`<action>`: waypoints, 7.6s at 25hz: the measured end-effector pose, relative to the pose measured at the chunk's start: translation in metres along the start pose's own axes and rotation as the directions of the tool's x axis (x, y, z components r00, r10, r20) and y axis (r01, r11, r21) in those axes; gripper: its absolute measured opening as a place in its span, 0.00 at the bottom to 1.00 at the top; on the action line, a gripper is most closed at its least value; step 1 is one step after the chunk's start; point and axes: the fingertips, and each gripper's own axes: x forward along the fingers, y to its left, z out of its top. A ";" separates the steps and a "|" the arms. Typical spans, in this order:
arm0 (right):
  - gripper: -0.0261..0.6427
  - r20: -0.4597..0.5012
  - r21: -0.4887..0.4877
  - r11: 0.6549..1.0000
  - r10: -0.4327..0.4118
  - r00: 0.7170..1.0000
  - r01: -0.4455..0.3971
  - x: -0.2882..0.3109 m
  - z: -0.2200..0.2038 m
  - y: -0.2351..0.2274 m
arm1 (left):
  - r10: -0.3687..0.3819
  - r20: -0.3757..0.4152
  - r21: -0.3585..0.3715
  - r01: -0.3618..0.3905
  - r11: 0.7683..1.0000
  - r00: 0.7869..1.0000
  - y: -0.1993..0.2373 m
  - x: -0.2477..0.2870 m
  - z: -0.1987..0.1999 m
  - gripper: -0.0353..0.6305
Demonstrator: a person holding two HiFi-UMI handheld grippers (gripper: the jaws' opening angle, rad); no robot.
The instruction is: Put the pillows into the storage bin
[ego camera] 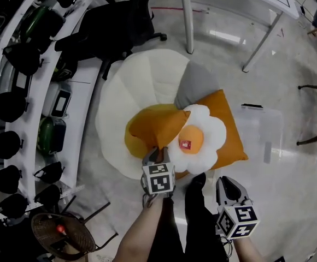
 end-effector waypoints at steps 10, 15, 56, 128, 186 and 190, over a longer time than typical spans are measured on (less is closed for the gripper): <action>0.09 0.102 0.080 0.995 -0.075 0.992 0.067 -0.032 0.007 0.036 | -0.067 0.100 0.173 0.049 0.984 0.993 0.023 -0.085 0.039 0.12; 0.09 0.158 0.128 0.986 -0.127 0.979 0.107 -0.050 0.003 0.057 | -0.176 0.125 0.240 0.143 0.960 0.976 0.006 -0.119 0.051 0.12; 0.08 0.159 0.706 0.583 -0.683 0.713 0.401 -0.327 -0.194 -0.106 | -0.761 -0.180 0.653 0.654 0.381 0.624 -0.463 -0.272 -0.047 0.12; 0.06 -0.117 0.284 0.951 -0.091 0.989 0.121 0.033 -0.111 -0.015 | -0.271 -0.311 -0.099 0.253 0.962 0.911 -0.042 0.088 -0.140 0.18; 0.05 0.020 0.647 0.694 -0.427 0.904 0.314 -0.164 -0.157 -0.119 | -0.411 -0.360 0.529 0.546 0.650 0.838 -0.307 -0.037 -0.092 0.31; 0.05 0.004 0.576 0.765 -0.354 0.935 0.287 -0.132 -0.147 -0.112 | -0.360 -0.301 0.452 0.465 0.761 0.883 -0.254 -0.016 -0.092 0.31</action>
